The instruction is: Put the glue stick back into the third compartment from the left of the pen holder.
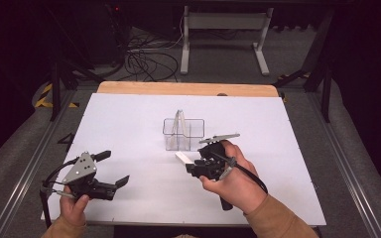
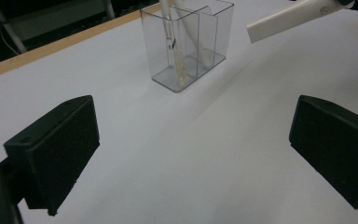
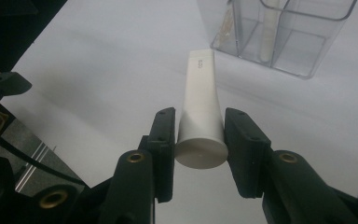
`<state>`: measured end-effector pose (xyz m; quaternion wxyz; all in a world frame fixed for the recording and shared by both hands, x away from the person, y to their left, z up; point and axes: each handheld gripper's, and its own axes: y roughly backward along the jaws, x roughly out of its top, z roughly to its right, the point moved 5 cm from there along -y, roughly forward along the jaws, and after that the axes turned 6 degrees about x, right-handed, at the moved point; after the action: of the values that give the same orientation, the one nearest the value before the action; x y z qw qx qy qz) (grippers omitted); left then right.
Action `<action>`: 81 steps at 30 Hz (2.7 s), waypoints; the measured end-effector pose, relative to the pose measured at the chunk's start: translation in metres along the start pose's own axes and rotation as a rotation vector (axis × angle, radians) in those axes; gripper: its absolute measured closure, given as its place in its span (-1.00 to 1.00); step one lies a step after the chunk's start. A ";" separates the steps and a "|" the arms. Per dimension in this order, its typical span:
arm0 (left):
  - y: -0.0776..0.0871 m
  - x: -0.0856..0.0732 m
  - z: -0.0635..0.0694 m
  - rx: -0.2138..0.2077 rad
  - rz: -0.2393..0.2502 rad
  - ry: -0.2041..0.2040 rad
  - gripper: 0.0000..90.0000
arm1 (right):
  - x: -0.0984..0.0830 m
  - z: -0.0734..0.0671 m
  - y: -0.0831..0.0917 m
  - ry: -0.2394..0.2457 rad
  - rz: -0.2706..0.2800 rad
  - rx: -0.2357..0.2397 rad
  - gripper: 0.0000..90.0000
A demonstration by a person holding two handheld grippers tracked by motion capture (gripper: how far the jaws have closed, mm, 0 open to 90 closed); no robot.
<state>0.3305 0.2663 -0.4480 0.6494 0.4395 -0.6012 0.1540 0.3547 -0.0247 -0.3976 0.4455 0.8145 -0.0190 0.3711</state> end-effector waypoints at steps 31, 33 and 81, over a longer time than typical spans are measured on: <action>0.000 0.000 0.000 0.000 0.001 0.001 -0.95 | 0.039 0.016 0.023 -0.029 0.010 -0.061 0.45; 0.000 0.000 0.000 0.000 0.000 0.000 -0.95 | 0.042 0.016 0.023 -0.032 0.008 -0.070 0.45; 0.000 0.000 -0.001 0.002 0.001 0.001 -0.95 | 0.090 0.060 -0.006 -0.152 -0.011 -0.205 0.45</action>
<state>0.3311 0.2673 -0.4481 0.6490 0.4398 -0.6011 0.1551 0.4572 -0.0381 -0.3659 0.5256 0.7906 -0.0861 0.3021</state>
